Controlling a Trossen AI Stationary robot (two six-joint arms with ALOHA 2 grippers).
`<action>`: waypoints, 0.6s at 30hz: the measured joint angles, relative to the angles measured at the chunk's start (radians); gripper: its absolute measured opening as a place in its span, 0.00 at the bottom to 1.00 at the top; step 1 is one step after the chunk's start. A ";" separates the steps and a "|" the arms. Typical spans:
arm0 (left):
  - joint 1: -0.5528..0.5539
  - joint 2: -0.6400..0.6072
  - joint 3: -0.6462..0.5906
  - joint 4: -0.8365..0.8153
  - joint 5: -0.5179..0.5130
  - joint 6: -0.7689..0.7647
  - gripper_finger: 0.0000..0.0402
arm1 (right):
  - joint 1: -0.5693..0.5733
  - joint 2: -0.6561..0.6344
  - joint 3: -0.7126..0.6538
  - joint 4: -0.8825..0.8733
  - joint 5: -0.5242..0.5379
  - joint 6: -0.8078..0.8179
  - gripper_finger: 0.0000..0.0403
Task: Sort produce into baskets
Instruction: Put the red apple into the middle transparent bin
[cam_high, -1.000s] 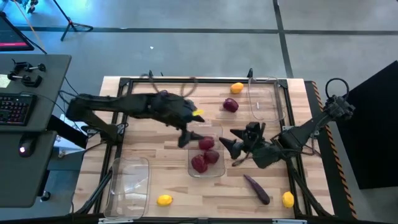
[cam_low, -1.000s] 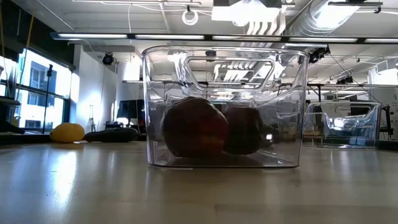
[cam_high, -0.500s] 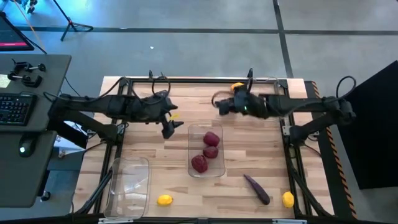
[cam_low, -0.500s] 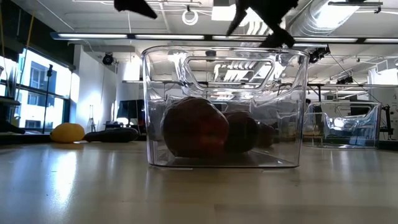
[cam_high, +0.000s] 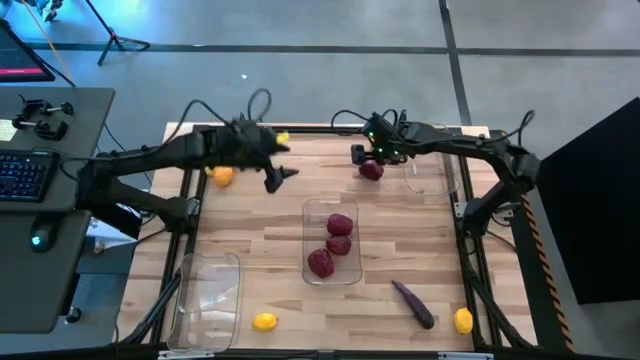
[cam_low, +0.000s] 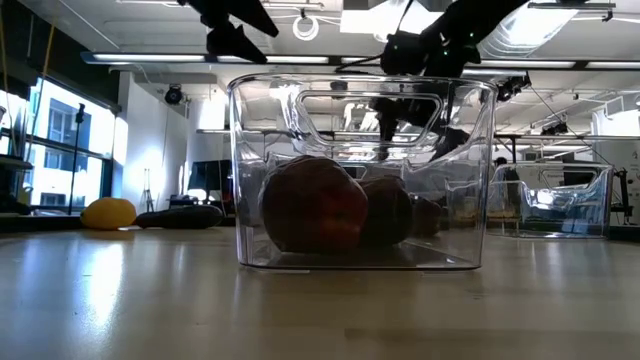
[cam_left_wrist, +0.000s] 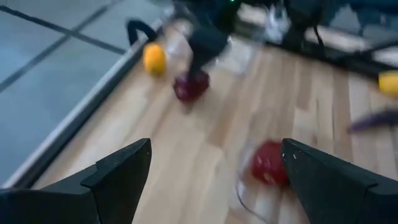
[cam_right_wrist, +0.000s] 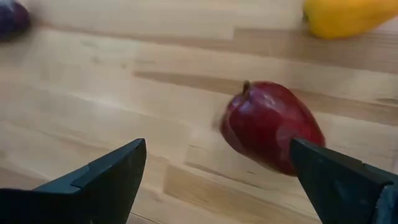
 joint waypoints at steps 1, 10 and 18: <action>0.019 -0.003 0.000 0.012 0.006 0.000 0.86 | -0.001 0.006 0.000 -0.008 0.005 -0.028 0.96; 0.092 -0.006 0.000 0.068 0.010 -0.066 0.86 | -0.007 0.072 0.000 -0.002 0.204 -0.249 0.96; 0.092 -0.006 0.000 0.119 0.010 -0.127 0.86 | -0.007 0.097 0.000 0.038 0.113 -0.412 0.96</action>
